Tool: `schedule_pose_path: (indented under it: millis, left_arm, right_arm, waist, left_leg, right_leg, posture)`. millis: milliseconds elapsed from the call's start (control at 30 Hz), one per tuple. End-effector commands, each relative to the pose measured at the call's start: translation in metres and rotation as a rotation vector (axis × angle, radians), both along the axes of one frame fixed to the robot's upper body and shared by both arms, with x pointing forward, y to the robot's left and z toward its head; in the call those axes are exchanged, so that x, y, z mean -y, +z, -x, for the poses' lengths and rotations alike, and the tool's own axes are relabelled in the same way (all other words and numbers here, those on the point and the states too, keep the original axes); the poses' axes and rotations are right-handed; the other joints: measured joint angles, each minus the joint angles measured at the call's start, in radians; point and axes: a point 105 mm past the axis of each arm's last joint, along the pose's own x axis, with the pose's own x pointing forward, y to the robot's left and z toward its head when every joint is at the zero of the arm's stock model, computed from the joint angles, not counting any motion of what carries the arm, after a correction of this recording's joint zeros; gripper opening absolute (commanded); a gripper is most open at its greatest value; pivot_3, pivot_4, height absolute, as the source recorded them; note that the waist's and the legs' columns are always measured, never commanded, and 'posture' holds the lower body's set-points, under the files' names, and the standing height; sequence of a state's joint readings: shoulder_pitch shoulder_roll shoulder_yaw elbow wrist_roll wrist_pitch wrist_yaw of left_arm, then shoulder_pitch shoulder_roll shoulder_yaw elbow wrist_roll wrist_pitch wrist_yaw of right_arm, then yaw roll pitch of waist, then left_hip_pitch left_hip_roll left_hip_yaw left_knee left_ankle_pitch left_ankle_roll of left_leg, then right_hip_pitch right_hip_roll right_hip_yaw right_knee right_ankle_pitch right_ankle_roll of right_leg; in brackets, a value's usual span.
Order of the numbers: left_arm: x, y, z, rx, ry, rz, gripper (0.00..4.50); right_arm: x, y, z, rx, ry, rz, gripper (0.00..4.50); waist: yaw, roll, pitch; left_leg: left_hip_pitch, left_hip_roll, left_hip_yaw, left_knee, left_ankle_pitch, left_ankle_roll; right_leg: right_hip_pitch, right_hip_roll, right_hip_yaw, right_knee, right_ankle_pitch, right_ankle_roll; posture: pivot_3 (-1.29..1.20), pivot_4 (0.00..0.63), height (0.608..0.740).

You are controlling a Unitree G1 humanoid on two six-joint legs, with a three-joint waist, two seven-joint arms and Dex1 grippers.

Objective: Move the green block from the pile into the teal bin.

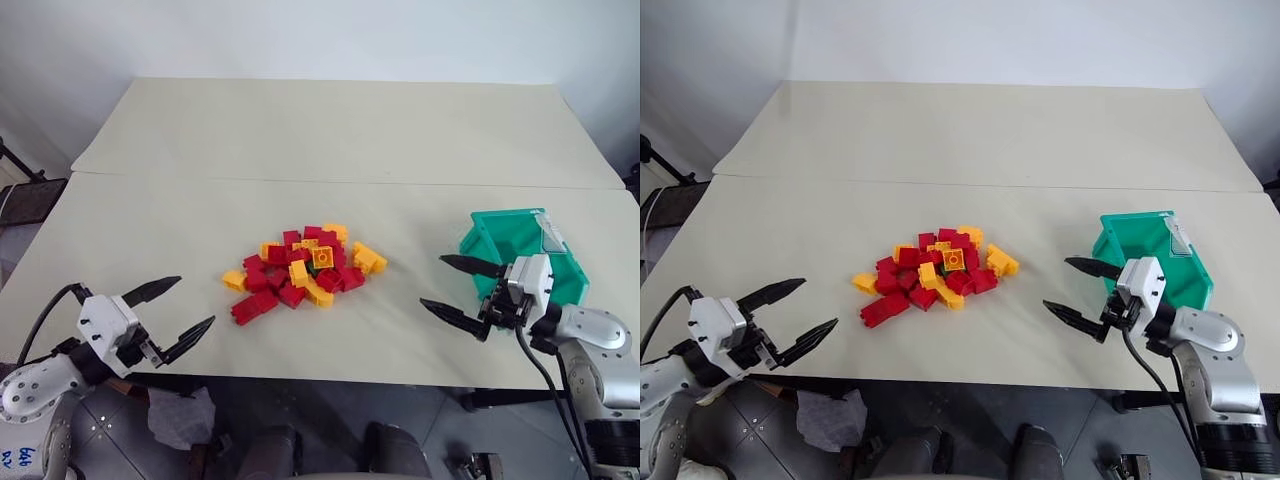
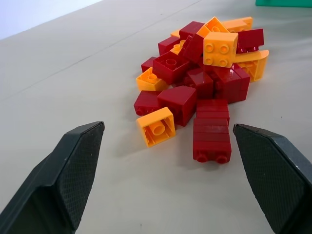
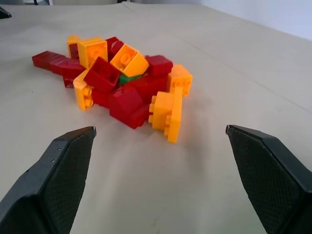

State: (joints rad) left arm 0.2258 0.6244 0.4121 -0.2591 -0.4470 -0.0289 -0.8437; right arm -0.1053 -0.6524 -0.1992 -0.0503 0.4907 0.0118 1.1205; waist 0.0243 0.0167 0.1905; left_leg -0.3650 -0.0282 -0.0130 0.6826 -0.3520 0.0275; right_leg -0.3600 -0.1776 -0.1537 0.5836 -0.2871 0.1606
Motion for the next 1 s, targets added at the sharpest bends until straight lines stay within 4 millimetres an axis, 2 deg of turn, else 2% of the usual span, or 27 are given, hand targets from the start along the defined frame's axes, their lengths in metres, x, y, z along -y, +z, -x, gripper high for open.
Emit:
schedule_pose_path:
  millis: [33,133,333,533,667,767,900,1000]
  left_arm:
    - [0.003,0.005,-0.002,0.021,-0.01,-0.005,4.5]
    - [0.001,0.011,-0.005,0.04,0.0,0.058,4.5]
    - [-0.018,0.007,0.007,0.034,0.061,0.141,4.5]
    - [-0.025,-0.004,0.029,-0.011,0.065,0.132,4.5]
    - [-0.019,-0.008,0.036,-0.031,0.045,0.13,4.5]
    - [-0.009,-0.011,0.039,-0.048,0.008,0.126,4.5]
    - [0.006,-0.005,0.038,-0.036,-0.029,0.144,4.5]
    - [0.017,0.0,0.037,-0.03,-0.069,0.155,4.5]
  right_arm:
    - [0.002,0.01,0.002,0.06,0.012,0.022,4.47]
    - [-0.011,0.015,0.001,0.06,0.044,-0.001,4.47]
    - [-0.074,0.019,0.01,-0.011,0.256,0.003,4.47]
    - [-0.128,0.018,0.007,-0.048,0.391,0.054,2.53]
    - [-0.162,0.004,0.005,-0.092,0.462,0.131,1.11]
    - [-0.18,-0.005,-0.009,-0.06,0.443,0.206,0.13]
    - [-0.198,0.004,-0.031,-0.044,0.368,0.148,0.06]
    - [-0.204,0.011,-0.04,-0.03,0.35,0.127,0.06]
  waist:
    - [0.0,0.0,0.0]
    - [0.0,0.0,0.0]
    - [-0.01,0.0,0.0]
    - [-0.014,-0.001,0.0]
    - [-0.004,-0.002,0.0]
    - [-0.006,-0.003,-0.001]
    - [-0.014,-0.003,-0.001]
    - [-0.022,-0.003,-0.001]
  left_leg:
    - [0.0,0.0,0.0,0.0,0.0,0.0]
    - [0.0,0.001,0.001,0.0,0.0,0.0]
    - [0.003,0.006,0.006,0.0,-0.002,-0.003]
    - [0.005,0.009,0.012,0.0,-0.003,-0.004]
    - [0.004,0.009,0.016,0.0,-0.003,-0.004]
    - [0.002,0.009,0.018,0.0,-0.003,-0.004]
    - [-0.001,0.009,0.018,0.0,-0.003,-0.004]
    - [-0.001,0.009,0.018,0.0,-0.003,-0.004]
  right_leg:
    - [0.0,0.0,0.0,0.0,0.0,0.0]
    - [0.0,0.001,0.001,0.0,0.0,0.0]
    - [-0.002,0.006,0.007,0.001,0.0,-0.001]
    - [-0.005,0.009,0.015,0.002,-0.001,-0.002]
    - [-0.01,0.009,0.021,0.005,-0.001,-0.002]
    - [-0.015,0.009,0.023,0.007,-0.001,-0.002]
    - [-0.018,0.01,0.022,0.007,-0.001,-0.002]
    - [-0.018,0.01,0.022,0.007,-0.001,-0.002]
  posture:
    - [0.0,0.15,0.74]
    - [0.0,0.15,0.74]
    - [0.0,0.15,0.74]
    - [0.0,0.15,0.74]
    - [0.0,0.15,0.74]
    - [0.0,0.15,0.74]
    - [0.0,0.15,0.74]
    - [0.0,0.15,0.74]
